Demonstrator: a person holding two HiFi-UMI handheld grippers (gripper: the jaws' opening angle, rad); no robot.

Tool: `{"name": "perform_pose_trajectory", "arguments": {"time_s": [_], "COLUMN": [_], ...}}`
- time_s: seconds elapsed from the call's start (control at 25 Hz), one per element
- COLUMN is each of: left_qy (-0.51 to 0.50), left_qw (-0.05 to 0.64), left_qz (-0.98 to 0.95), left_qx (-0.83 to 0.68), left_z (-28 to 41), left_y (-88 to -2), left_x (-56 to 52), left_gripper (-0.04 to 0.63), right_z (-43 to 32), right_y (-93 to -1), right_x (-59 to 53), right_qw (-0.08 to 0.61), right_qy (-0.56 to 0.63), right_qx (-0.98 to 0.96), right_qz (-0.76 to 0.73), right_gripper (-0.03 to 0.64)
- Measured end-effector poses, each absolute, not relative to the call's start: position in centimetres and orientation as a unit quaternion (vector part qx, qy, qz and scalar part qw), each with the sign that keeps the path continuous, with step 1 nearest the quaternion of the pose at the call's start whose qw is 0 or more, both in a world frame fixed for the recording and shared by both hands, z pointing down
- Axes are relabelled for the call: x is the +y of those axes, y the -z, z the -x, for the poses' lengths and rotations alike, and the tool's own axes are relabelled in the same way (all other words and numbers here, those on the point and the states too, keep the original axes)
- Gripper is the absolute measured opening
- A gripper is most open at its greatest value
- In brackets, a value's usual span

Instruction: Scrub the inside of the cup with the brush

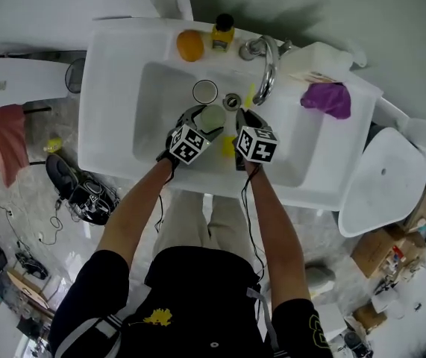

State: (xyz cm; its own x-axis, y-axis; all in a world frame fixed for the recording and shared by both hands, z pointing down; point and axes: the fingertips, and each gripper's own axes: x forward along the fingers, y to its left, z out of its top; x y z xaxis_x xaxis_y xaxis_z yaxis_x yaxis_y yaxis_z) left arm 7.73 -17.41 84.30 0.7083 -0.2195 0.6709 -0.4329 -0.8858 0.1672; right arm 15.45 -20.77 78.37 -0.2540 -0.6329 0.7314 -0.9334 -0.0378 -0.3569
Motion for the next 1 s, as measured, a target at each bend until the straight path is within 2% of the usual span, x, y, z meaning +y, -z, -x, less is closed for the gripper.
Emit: {"name": "perform_pose_trajectory", "arguments": {"time_s": [0.28, 0.44, 0.52, 0.68, 1.0], "left_qy": [-0.379, -0.39, -0.391, -0.368, -0.254], "left_qw": [0.193, 0.21, 0.211, 0.217, 0.23], "left_qz": [-0.893, -0.886, -0.885, -0.889, -0.903], "left_qx": [-0.148, -0.14, -0.139, -0.163, -0.258], "left_z": [-7.4, -6.4, -5.7, -3.8, 0.4], "left_y": [-86.2, -85.5, -84.6, -80.2, -68.0], "left_x": [-16.5, -15.8, -15.4, -15.1, -14.3], "left_gripper": [0.391, 0.397, 0.398, 0.397, 0.396], "right_z": [-16.1, -16.1, -16.2, -16.2, -16.5], "right_y": [-80.2, -80.7, -80.3, -77.4, -64.7], "right_x": [-21.1, -19.5, -18.5, -16.6, -13.0], "right_qw": [0.219, 0.242, 0.242, 0.231, 0.128], "right_qy": [-0.431, -0.453, -0.463, -0.464, -0.42], "right_qx": [-0.659, -0.651, -0.646, -0.653, -0.678], "right_qz": [-0.576, -0.559, -0.556, -0.553, -0.589], "right_gripper": [0.067, 0.174, 0.184, 0.163, 0.051]}}
